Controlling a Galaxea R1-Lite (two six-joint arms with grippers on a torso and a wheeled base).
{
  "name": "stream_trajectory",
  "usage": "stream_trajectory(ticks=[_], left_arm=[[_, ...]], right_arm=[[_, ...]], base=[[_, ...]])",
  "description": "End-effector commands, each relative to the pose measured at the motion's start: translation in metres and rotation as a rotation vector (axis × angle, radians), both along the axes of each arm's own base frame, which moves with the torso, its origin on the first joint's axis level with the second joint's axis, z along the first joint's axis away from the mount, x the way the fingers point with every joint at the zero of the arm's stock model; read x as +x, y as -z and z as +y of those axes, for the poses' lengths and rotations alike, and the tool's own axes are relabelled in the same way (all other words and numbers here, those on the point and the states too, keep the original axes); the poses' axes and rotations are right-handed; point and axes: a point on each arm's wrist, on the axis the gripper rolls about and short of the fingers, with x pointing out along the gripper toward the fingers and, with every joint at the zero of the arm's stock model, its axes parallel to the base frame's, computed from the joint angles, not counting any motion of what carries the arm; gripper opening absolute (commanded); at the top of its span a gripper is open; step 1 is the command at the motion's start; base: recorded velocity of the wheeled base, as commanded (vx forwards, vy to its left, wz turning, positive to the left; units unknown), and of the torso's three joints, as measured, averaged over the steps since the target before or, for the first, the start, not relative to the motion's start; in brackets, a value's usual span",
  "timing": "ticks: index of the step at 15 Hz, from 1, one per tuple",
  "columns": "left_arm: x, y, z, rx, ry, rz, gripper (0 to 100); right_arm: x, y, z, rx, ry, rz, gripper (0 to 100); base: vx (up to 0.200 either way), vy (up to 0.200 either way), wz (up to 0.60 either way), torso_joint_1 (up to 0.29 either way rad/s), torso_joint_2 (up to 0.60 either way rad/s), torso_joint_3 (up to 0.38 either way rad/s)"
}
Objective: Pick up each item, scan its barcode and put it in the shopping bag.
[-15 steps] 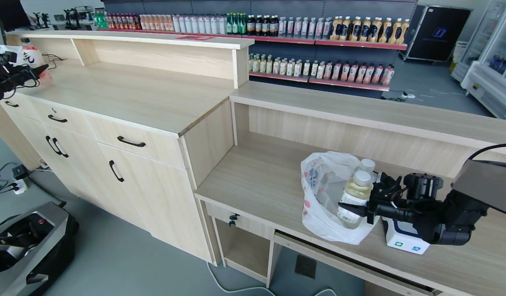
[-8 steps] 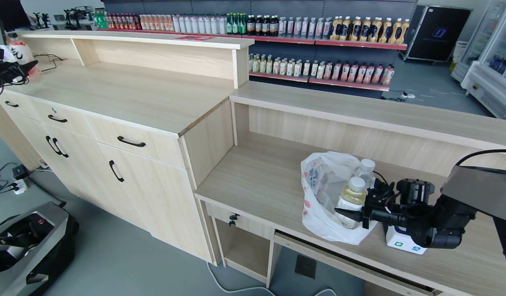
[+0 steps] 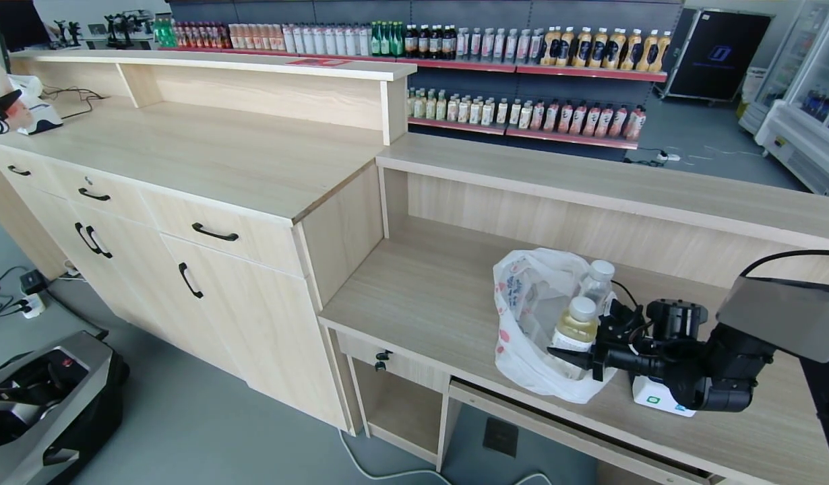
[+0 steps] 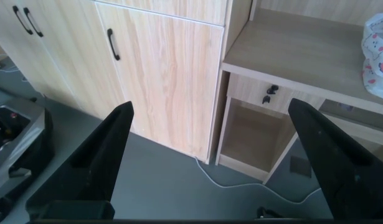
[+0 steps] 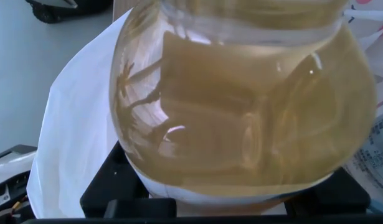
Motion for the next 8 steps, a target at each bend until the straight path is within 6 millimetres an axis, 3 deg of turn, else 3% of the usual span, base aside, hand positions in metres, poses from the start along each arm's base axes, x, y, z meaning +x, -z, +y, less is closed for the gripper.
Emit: stream_trajectory(ticks=[1,3,4,8], left_arm=[[0.0,0.0,0.0,0.0,-0.001,-0.001,100],[0.0,0.0,0.0,0.0,-0.001,-0.001,100],[0.0,0.0,0.0,0.0,-0.001,-0.001,100],[0.0,0.0,0.0,0.0,-0.001,-0.001,100]], right_arm=[[-0.0002,0.0021,0.0002,0.0,-0.001,0.004,0],[0.0,0.0036,0.0008,0.0,-0.003,0.005,0],[0.0003,0.004,0.0008,0.0,-0.003,0.005,100],[0.0018,-0.0004,0.0007,0.004,-0.001,0.002,100]], base=[[0.0,0.0,0.0,0.0,0.0,0.0],[0.0,0.0,0.0,0.0,0.0,0.0],[0.0,0.0,0.0,0.0,0.0,0.0],[0.0,0.0,0.0,0.0,0.0,0.0]])
